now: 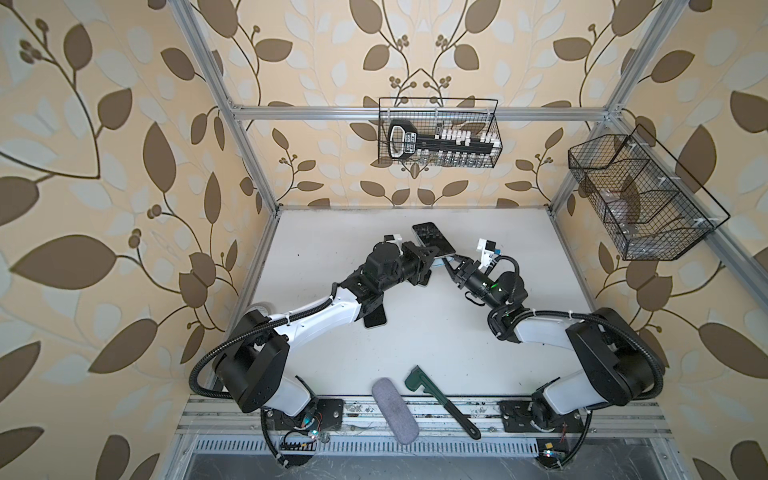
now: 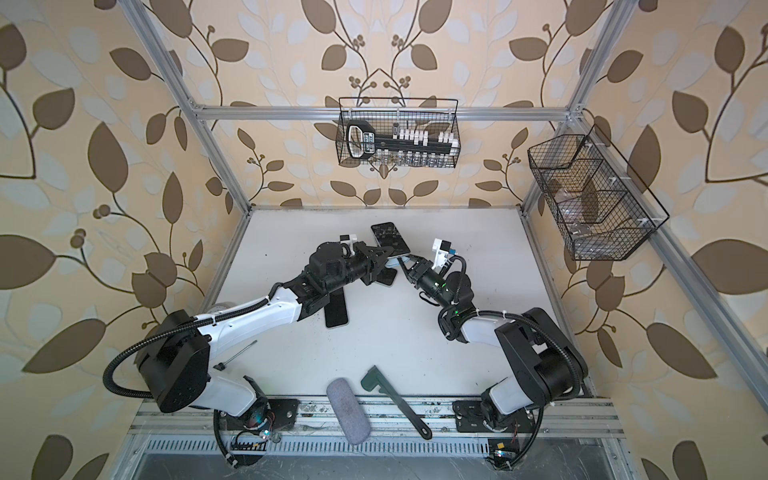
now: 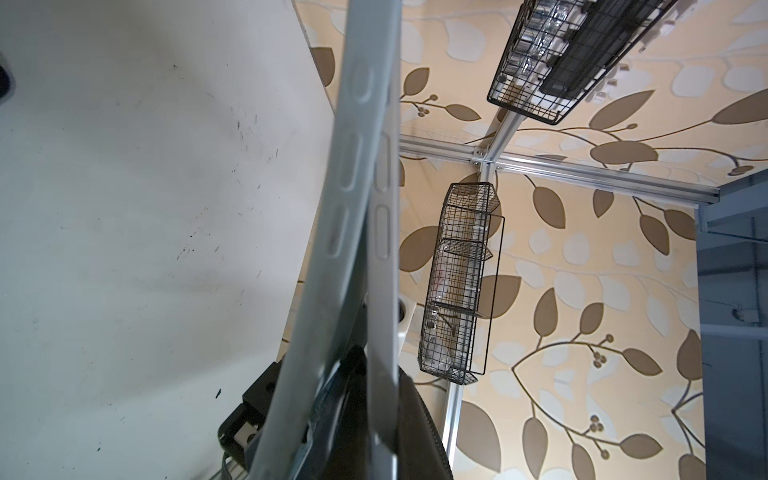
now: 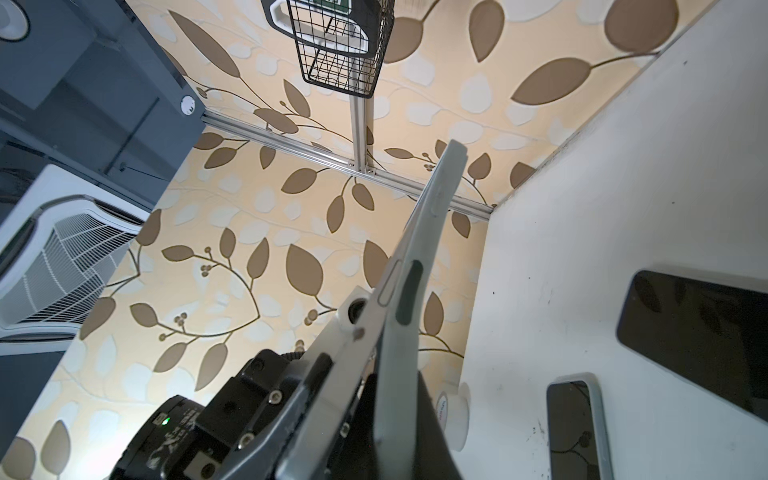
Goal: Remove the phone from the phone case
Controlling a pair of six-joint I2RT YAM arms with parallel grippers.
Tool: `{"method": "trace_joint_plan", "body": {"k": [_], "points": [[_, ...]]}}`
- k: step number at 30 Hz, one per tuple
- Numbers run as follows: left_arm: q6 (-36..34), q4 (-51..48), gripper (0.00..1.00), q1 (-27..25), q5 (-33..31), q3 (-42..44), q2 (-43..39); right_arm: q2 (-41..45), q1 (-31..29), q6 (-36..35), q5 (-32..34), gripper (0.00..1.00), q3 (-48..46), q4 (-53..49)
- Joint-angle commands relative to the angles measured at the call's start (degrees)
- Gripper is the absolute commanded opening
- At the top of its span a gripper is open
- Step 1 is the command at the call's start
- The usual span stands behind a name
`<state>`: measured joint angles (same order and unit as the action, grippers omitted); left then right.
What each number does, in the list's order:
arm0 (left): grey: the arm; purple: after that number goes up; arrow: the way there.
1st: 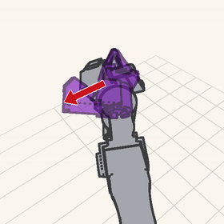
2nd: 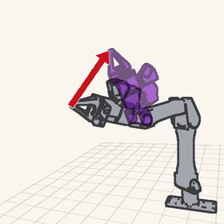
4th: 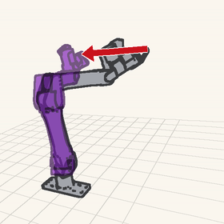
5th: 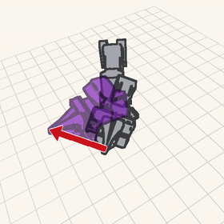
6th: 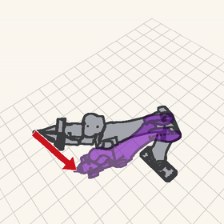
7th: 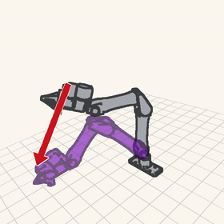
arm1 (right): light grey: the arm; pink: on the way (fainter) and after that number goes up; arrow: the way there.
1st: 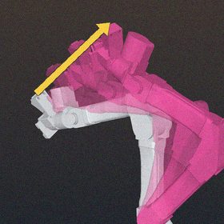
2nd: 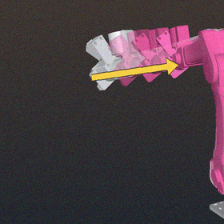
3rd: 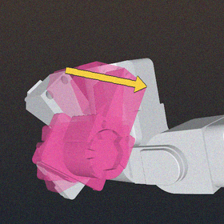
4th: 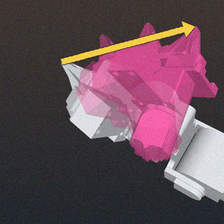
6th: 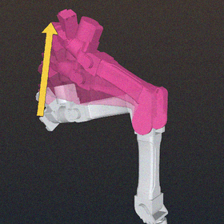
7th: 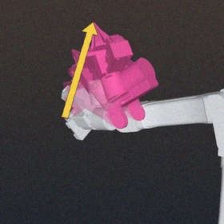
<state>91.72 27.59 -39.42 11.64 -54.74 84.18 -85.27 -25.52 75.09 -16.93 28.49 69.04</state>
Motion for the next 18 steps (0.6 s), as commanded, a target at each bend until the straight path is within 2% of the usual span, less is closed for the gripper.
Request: {"method": "trace_joint_plan", "body": {"k": [1, 18], "points": [[0.6, 7.0, 0.0, 0.1, 0.1, -5.2, -1.3, 3.0, -0.3, -8.0, 1.5, 0.03, -0.9, -7.6], [-0.4, 6.9, 0.0, 0.0, 1.0, -6.4, -5.7, 0.7, 4.8, -10.4, -0.2, 0.03, -1.1, -9.3]]}}
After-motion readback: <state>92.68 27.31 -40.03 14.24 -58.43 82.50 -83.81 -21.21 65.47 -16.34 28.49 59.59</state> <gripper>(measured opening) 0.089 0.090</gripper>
